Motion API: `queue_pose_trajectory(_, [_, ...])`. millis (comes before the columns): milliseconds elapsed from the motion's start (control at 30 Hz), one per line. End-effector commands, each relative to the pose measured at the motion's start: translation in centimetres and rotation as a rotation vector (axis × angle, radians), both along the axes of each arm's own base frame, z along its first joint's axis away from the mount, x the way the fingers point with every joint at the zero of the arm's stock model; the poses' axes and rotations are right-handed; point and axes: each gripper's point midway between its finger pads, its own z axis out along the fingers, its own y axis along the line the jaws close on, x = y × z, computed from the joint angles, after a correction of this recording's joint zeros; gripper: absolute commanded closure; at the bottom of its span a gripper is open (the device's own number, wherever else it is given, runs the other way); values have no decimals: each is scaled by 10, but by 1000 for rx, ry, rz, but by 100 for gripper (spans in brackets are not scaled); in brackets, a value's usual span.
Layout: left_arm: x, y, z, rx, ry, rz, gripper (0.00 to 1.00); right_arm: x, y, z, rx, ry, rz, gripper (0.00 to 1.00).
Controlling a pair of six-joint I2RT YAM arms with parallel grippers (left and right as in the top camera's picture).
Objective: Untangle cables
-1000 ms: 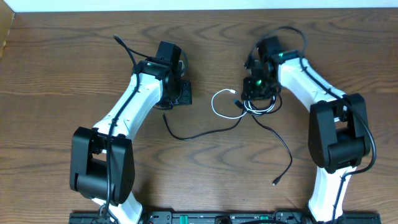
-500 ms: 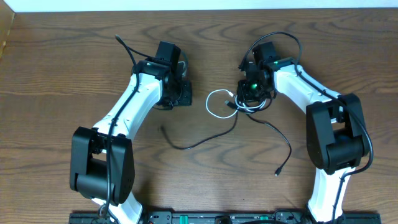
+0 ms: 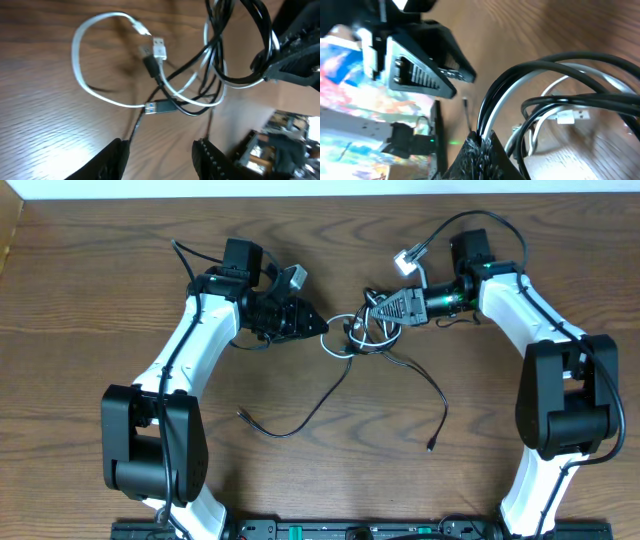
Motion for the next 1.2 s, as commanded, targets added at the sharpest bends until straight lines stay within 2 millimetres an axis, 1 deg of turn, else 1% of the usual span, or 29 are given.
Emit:
queue_pose_trajectory(0, [-8,-15,3,-66,6,-53,51,-5,4,42,147,-81,53,99])
queue_pose_trajectory(167, [1,-30,10,-94,-83,-90,47,-10,5,68,299,-115,108,99])
queue_pose_trajectory(233, [2,-43,23,-171,-124,-129,43,-10,6,69,301,-115,109,99])
queue_pose_trajectory(300, [3,-49,29,-203,-150,-149,42,-10,6,69,300,-111,108,99])
queue_pose_trajectory(600, [7,-70,37,-223,-244,-203,41,-10,6,69,300,-108,108,99])
queue_pose_trajectory(700, [12,-73,31,-181,-268,-196,41,-10,6,69,300,-100,107,99])
queue_pose_trajectory(833, [23,-70,10,-74,-252,-129,41,-10,6,69,299,-93,106,99])
queue_pose_trajectory(933, [27,-73,0,-75,-238,-118,41,-10,6,69,299,-89,105,99])
queue_pose_trajectory(1067, [31,-74,-7,-79,-223,-104,41,-10,6,69,299,-86,105,99])
queue_pose_trajectory(1133, [31,-75,-9,-79,-219,-106,42,-10,6,69,298,-86,105,99])
queue_pose_trajectory(1167, [30,-75,-10,-79,-212,-108,45,-10,6,69,298,-83,104,99])
